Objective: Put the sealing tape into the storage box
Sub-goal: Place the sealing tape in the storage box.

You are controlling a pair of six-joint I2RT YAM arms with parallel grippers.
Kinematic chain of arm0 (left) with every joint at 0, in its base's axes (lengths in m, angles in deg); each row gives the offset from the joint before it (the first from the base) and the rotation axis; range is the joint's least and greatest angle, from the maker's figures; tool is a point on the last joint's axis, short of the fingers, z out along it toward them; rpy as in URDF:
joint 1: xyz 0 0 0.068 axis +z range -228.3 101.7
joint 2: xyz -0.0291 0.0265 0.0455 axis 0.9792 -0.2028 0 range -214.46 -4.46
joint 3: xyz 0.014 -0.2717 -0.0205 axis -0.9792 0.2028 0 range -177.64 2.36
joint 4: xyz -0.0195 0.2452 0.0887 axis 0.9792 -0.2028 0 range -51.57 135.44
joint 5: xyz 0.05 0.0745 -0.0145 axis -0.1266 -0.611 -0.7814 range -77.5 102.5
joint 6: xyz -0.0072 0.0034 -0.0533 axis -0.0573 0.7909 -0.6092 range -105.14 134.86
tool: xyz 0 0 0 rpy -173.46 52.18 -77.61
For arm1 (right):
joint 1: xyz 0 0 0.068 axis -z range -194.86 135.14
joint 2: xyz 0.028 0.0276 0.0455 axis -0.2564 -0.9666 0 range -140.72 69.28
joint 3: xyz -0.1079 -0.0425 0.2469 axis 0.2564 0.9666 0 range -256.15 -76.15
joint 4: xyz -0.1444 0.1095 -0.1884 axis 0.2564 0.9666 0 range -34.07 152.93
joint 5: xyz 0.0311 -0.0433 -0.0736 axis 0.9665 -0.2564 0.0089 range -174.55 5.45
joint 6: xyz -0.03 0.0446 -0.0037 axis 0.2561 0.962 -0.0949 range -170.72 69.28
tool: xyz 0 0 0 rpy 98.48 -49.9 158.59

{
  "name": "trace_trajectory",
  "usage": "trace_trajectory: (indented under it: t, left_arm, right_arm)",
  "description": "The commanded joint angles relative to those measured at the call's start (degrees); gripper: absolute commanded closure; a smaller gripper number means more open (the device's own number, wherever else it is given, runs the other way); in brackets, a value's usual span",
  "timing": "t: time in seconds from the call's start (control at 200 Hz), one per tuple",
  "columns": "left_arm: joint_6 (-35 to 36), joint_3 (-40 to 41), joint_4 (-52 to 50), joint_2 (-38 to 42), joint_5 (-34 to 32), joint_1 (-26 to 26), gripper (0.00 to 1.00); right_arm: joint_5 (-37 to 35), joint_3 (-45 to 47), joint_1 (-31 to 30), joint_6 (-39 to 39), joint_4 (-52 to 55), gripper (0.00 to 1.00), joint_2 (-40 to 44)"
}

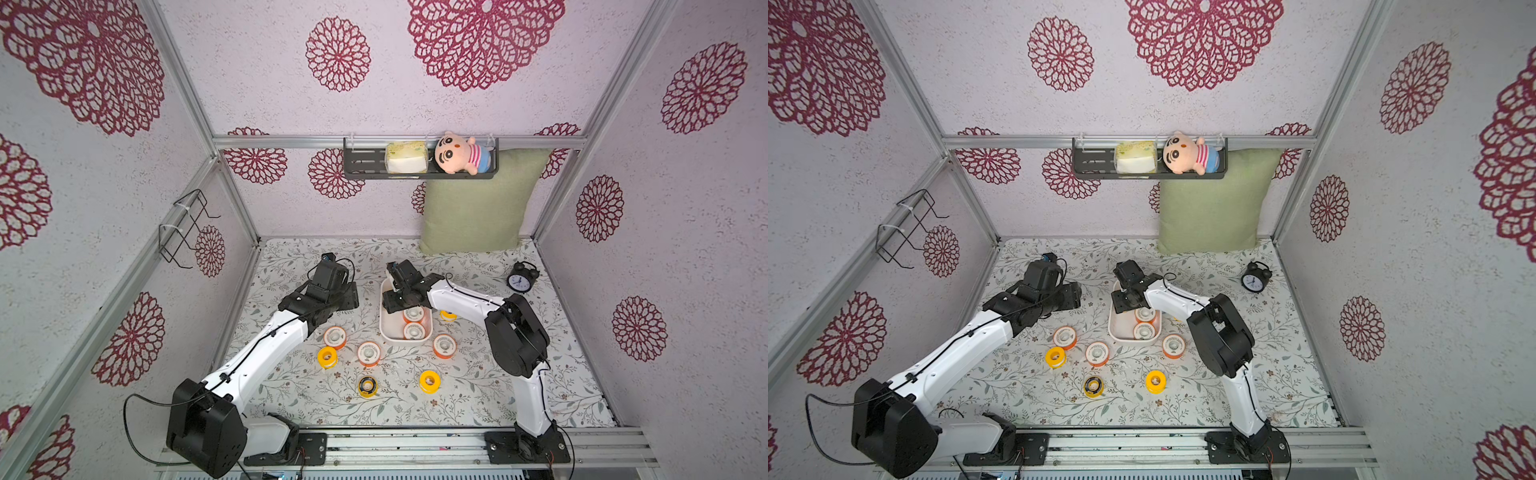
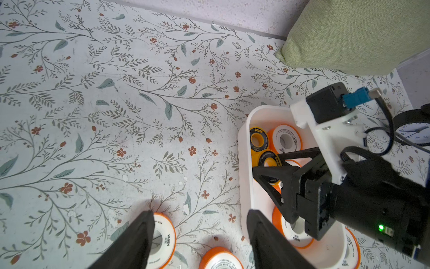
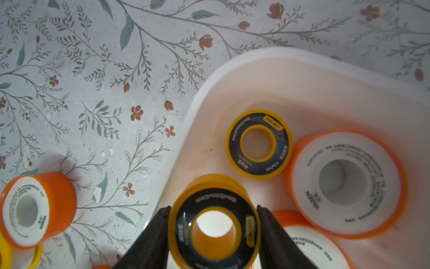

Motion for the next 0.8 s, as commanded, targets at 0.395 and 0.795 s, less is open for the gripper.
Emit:
trace_trajectory:
  t: [0.395, 0.795]
  left_arm:
    - [0.43, -0.51, 0.09, 0.57, -0.68, 0.71, 0.30]
    - [0.42, -0.15, 0.09, 0.57, -0.67, 0.80, 0.30]
  right_arm:
    - [-2.92, -3.53, -1.14, -1.80, 4.35, 0.43, -1.71]
    - [-4.05, -3.40, -1.31, -2.11, 4.95, 0.38, -1.80]
